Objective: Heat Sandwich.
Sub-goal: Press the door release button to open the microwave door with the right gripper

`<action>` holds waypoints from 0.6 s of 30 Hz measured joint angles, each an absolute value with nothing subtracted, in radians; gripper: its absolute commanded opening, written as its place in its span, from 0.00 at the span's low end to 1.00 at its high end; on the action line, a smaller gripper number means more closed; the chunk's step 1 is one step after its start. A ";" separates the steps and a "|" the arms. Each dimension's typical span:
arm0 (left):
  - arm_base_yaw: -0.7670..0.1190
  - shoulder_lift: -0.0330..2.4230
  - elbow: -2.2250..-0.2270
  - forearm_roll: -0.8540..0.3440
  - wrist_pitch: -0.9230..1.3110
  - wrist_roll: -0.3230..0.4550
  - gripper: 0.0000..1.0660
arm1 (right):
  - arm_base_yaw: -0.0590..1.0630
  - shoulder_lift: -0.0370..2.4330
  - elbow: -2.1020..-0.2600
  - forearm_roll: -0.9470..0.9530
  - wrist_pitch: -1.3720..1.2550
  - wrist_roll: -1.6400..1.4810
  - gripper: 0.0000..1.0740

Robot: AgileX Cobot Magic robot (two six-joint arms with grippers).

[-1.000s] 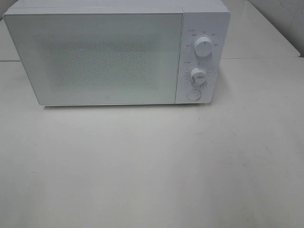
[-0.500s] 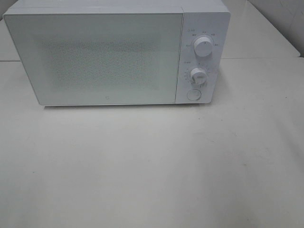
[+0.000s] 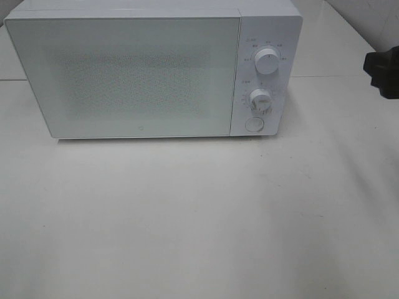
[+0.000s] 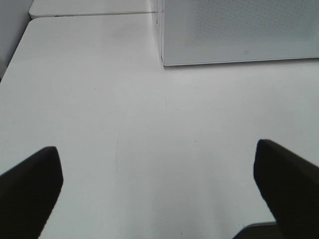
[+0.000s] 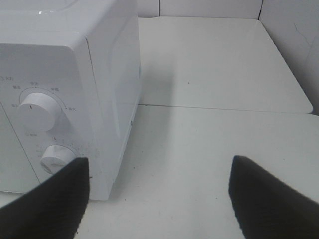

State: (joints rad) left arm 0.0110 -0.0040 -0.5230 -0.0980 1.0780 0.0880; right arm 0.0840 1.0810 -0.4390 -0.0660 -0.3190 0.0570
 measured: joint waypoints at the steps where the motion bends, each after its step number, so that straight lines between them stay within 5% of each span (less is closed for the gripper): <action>1: 0.011 -0.004 -0.523 -0.098 1.078 0.088 0.94 | 0.084 1.081 -0.439 -0.066 -0.319 0.057 0.70; 11: 0.011 -0.004 -0.523 -0.098 1.078 0.088 0.94 | 0.106 1.239 -0.310 0.000 -0.665 0.000 0.70; 18: 0.011 -0.004 -0.523 -0.098 1.078 0.088 0.94 | 0.260 1.405 -0.265 0.224 -0.874 -0.154 0.70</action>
